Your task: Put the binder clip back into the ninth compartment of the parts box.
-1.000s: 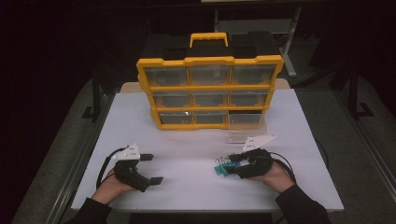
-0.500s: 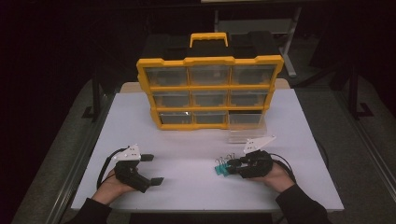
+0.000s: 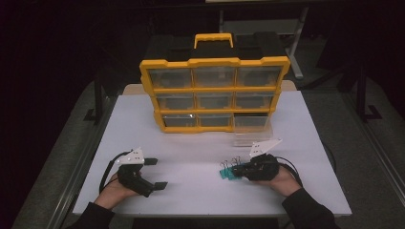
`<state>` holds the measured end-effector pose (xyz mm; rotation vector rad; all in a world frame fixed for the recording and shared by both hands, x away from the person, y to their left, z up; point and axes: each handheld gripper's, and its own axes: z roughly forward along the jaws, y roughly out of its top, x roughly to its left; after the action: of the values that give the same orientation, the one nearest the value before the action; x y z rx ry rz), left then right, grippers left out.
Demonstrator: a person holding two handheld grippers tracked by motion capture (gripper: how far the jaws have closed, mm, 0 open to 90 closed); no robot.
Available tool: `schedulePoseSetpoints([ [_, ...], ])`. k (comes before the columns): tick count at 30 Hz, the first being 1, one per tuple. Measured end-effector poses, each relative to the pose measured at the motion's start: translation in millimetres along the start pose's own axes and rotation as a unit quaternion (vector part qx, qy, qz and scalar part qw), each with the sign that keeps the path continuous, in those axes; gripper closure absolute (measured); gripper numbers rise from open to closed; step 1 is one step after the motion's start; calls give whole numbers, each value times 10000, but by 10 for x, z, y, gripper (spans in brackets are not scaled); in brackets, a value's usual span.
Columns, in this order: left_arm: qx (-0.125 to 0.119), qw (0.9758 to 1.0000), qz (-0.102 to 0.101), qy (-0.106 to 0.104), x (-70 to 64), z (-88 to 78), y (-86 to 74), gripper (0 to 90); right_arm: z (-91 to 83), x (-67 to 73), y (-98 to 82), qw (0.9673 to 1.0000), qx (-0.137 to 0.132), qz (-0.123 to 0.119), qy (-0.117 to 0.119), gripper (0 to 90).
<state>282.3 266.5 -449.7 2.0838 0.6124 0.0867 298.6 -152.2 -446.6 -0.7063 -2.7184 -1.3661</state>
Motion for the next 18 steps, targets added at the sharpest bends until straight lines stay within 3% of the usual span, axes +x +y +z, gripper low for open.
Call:
schedulePoseSetpoints([
  [7,-1,10000,1,0,2,-2,1,0,-6,-6,-1,9999,-10,-15,128,865],
  [18,-1,10000,4,-11,3,-3,1,0,-24,-4,2,9999,-17,1,157,868],
])
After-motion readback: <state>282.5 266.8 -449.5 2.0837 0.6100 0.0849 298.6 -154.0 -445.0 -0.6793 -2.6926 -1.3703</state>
